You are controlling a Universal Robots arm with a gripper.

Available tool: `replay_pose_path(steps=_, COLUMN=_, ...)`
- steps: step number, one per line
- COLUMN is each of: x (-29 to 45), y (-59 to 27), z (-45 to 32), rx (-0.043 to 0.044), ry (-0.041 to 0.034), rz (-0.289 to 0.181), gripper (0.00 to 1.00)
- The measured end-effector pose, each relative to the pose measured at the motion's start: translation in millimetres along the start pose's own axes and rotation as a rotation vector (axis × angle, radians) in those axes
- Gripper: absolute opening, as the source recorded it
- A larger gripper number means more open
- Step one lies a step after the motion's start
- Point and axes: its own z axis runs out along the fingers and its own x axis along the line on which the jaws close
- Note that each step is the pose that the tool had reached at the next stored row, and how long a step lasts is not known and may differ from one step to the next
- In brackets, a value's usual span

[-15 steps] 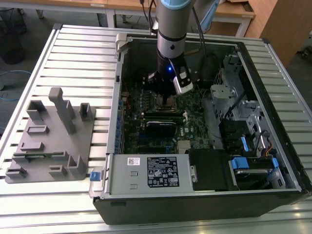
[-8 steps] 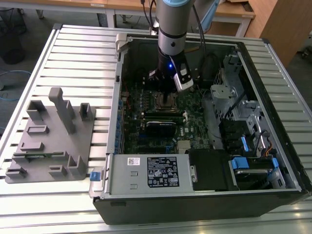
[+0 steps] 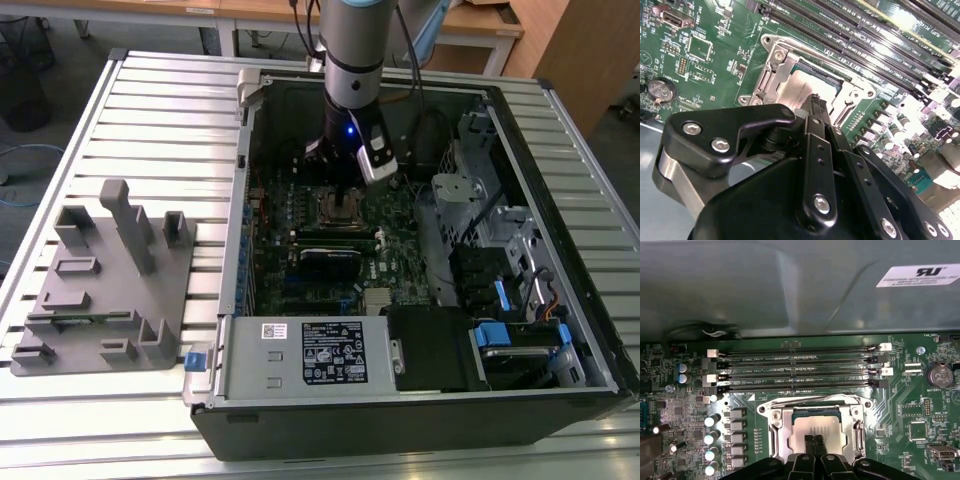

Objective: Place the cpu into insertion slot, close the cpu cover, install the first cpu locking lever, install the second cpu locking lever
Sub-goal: 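Install the second cpu locking lever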

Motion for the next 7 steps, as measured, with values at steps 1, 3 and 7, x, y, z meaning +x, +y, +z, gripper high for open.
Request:
replay_pose_path(steps=1, x=0.0, y=0.0, z=-0.4, rx=-0.0002, ry=-0.0001, rz=0.000, gripper=0.10)
replay_pose_path(steps=3, x=0.0, y=0.1, z=-0.4, rx=-0.0002, ry=-0.0001, rz=0.000, gripper=0.10)
replay_pose_path(steps=7, x=0.0, y=0.0, z=-0.6, rx=-0.0019, ry=0.0001, rz=0.000, gripper=0.10)
